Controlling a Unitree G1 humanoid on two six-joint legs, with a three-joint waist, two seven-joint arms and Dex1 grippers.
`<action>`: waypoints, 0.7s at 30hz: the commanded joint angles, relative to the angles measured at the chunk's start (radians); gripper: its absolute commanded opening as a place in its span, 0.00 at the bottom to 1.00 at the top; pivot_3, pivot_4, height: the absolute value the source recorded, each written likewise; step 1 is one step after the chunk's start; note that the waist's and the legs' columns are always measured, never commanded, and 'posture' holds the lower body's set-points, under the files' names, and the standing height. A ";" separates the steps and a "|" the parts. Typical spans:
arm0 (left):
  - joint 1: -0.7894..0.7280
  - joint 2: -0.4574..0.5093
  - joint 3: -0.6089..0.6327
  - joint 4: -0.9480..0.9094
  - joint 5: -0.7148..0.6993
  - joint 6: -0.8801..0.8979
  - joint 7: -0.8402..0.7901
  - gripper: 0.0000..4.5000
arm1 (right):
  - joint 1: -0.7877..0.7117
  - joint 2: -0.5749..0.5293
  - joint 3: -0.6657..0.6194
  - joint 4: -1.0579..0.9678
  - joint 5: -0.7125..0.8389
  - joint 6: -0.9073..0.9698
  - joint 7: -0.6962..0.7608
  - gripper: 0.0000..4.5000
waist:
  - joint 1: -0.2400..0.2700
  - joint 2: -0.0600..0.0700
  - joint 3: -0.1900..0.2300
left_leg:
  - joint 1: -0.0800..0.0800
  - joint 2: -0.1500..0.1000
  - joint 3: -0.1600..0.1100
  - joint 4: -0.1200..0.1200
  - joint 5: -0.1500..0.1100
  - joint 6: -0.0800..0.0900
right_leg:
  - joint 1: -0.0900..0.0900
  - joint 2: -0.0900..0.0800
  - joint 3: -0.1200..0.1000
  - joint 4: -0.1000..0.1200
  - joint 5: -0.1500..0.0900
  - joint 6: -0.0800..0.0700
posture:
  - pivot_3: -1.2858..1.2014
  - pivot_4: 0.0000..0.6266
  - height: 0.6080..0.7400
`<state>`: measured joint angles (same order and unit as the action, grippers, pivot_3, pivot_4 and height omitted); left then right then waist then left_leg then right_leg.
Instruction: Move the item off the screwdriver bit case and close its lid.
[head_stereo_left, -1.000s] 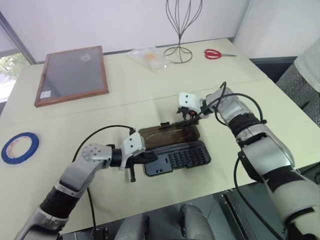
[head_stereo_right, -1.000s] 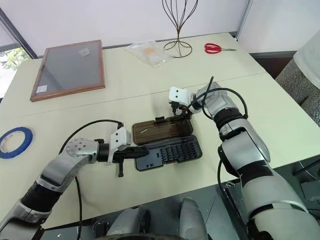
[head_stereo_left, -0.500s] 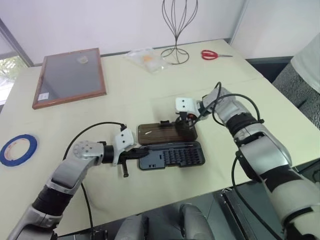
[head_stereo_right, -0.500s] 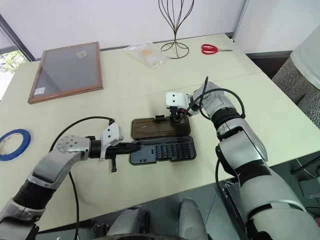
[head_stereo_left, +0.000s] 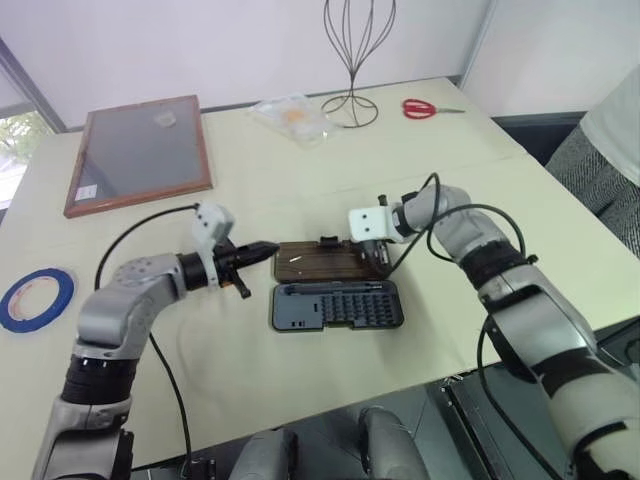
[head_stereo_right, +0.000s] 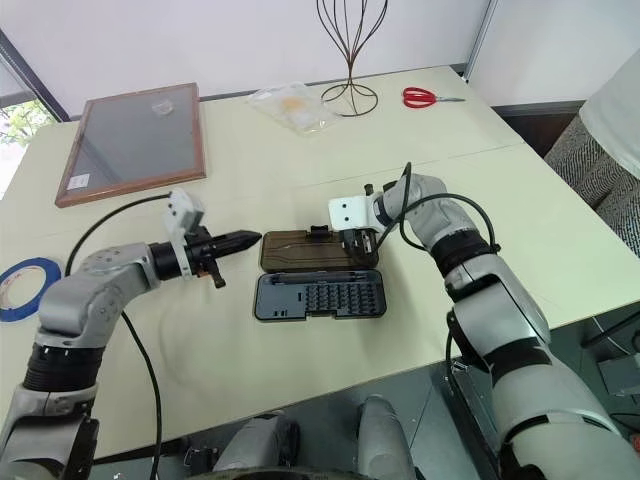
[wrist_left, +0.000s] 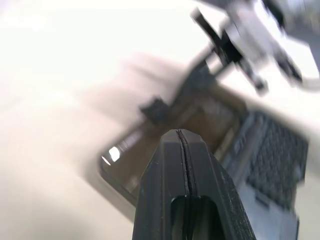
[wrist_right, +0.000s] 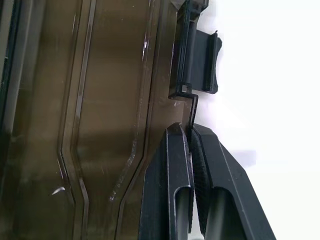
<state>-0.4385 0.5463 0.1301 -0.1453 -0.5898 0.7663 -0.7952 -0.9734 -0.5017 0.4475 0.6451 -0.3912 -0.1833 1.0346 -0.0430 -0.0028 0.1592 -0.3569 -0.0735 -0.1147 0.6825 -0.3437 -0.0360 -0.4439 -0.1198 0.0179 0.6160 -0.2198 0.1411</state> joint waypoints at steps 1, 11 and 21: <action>-0.069 -0.005 0.071 0.056 -0.029 0.000 0.048 0.00 | 0.087 -0.036 -0.028 -0.257 -0.050 0.011 -0.091 0.01 | 0.001 0.000 0.000 | 0.000 0.000 0.000 0.000 0.000 0.000 | 0.000 0.000 0.000 0.000 0.000 0.000 | 0.52 0.24 1.00; -0.198 -0.040 0.091 0.391 0.068 -0.126 0.148 0.00 | 0.273 -0.077 -0.073 -0.652 -0.239 0.056 -0.342 0.01 | 0.001 0.000 0.000 | 0.000 -0.001 0.001 -0.001 0.000 0.000 | -0.001 0.000 0.000 -0.001 0.000 0.000 | 0.52 0.24 1.00; -0.107 -0.023 -0.128 0.437 0.179 -0.223 -0.112 0.00 | 0.353 -0.068 -0.070 -0.768 -0.276 0.102 -0.364 0.01 | 0.002 -0.001 0.000 | -0.001 -0.001 0.002 -0.001 0.000 0.000 | 0.000 0.000 0.000 -0.001 0.000 0.000 | 0.52 0.24 1.00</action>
<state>-0.5464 0.5035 0.0128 0.3425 -0.4057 0.5513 -0.8529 -0.6232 -0.5729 0.4014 -0.0786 -0.6643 -0.0894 0.6777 -0.0412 -0.0035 0.1596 -0.3576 -0.0747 -0.1131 0.6818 -0.3437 -0.0360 -0.4442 -0.1197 0.0179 0.6147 -0.2198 0.1411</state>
